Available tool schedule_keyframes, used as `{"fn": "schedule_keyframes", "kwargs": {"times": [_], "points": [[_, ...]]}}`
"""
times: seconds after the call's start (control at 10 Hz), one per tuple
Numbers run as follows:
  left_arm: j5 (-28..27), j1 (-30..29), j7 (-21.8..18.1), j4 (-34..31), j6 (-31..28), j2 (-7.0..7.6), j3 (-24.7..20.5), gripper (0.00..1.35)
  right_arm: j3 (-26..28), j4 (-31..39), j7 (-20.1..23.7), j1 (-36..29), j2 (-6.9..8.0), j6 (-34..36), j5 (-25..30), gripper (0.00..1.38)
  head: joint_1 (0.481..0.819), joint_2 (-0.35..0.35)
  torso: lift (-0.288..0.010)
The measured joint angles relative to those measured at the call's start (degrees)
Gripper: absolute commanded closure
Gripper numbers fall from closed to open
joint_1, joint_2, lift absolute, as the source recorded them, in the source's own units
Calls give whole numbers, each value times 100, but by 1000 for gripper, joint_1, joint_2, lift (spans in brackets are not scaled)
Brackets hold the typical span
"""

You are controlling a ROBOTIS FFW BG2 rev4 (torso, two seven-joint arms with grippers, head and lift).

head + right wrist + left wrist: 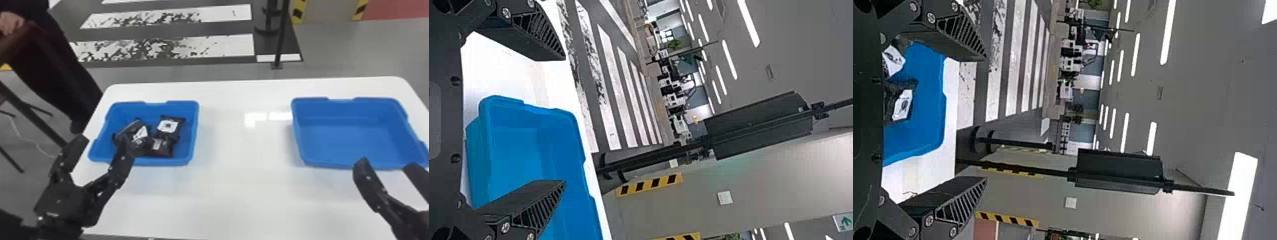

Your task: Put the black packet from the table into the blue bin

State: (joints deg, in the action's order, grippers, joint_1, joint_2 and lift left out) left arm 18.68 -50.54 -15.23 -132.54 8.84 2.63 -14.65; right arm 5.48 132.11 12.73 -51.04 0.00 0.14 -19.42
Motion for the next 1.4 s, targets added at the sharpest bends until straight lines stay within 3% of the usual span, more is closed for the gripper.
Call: {"fn": "schedule_keyframes", "kwargs": {"times": [1.4], "points": [[141, -9, 1, 28, 9, 18, 38, 190, 0, -14, -4, -14, 0, -28, 0, 136, 695, 114, -110]]}}
